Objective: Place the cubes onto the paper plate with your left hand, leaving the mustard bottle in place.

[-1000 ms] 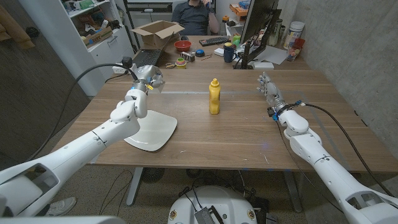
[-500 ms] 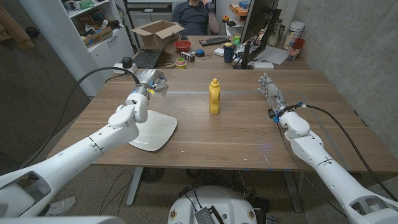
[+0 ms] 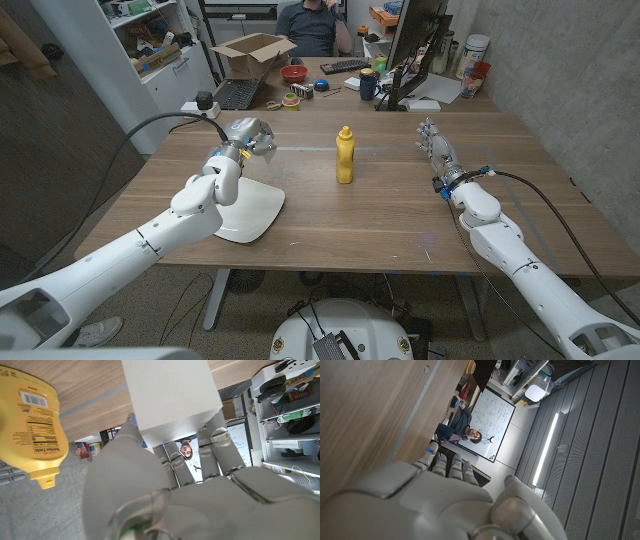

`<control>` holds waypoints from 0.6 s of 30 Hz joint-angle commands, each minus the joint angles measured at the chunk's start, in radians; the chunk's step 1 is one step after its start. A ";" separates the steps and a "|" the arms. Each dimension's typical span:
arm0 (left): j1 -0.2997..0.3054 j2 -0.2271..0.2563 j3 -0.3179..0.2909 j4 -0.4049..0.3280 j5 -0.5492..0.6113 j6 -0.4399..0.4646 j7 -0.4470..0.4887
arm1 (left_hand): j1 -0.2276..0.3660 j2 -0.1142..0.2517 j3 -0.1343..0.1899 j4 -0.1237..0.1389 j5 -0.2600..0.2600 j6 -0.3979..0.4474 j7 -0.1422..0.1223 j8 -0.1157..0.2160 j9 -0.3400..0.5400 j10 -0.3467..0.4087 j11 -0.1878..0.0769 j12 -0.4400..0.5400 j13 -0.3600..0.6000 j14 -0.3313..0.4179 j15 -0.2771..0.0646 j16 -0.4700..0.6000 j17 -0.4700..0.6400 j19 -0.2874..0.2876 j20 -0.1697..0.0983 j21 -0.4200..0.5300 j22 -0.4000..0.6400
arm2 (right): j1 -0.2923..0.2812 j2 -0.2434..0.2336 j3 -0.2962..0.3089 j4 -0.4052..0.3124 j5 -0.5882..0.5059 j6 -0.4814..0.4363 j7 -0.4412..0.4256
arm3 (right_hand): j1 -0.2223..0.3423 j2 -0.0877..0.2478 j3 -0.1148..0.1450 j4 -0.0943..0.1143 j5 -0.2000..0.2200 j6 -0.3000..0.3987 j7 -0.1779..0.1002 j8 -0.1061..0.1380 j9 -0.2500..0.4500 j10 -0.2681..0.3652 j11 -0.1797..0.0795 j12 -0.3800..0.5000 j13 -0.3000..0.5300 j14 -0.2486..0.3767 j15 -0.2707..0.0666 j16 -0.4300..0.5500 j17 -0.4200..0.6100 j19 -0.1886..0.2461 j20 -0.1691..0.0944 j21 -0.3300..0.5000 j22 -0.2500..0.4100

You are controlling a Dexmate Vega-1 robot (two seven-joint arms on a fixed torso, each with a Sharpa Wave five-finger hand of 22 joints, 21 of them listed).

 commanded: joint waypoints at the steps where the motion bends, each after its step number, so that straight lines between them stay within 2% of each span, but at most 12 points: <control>1: 0.046 0.035 -0.015 -0.077 0.015 0.009 -0.052 | 0.162 0.148 0.037 -0.027 0.007 0.011 -0.001 0.008 0.001 0.007 -0.004 0.006 0.003 0.327 -0.438 -0.003 0.002 0.017 -0.128 0.008 0.004 | -0.035 -0.012 0.005 -0.036 0.007 0.007 -0.013 | -0.001 0.012 -0.003 0.001 0.005 0.004 0.002 0.005 0.004 0.002 0.005 0.005 0.002 0.004 0.001 0.004 0.003 -0.017 0.001 -0.006 0.005; 2: 0.042 0.042 -0.003 -0.084 0.041 0.024 -0.065 | 0.162 0.148 0.037 -0.027 0.007 0.010 0.000 0.008 0.001 0.007 -0.004 0.006 0.003 0.327 -0.437 -0.004 0.003 0.016 -0.128 0.008 0.004 | -0.039 -0.014 0.006 -0.041 0.008 0.008 -0.015 | -0.001 0.012 -0.003 0.001 0.005 0.004 0.002 0.005 0.004 0.001 0.004 0.005 0.002 0.003 0.000 0.004 0.003 -0.018 0.000 -0.007 0.005; 9: 0.086 0.068 -0.026 -0.123 0.048 0.034 -0.079 | 0.161 0.149 0.038 -0.026 0.007 0.012 0.001 0.008 0.001 0.008 -0.004 0.008 0.003 0.328 -0.437 -0.005 0.005 0.015 -0.127 0.011 0.004 | -0.069 -0.024 0.012 -0.072 0.010 0.010 -0.031 | -0.001 0.012 -0.004 0.001 0.005 0.004 0.002 0.005 0.004 0.002 0.003 0.005 0.002 0.004 0.000 0.004 0.003 -0.016 0.000 -0.008 0.005; 18: 0.162 0.094 -0.056 -0.171 0.068 0.074 -0.064 | 0.160 0.150 0.038 -0.024 0.007 0.023 0.006 0.013 0.001 0.010 -0.003 0.010 0.001 0.331 -0.437 -0.008 0.007 0.014 -0.127 0.015 0.004 | -0.099 -0.038 0.010 -0.118 0.004 0.003 -0.055 | 0.000 0.013 -0.004 0.001 0.006 0.004 0.002 0.005 0.004 0.002 0.003 0.005 0.002 0.004 0.000 0.004 0.003 -0.016 0.000 -0.011 0.005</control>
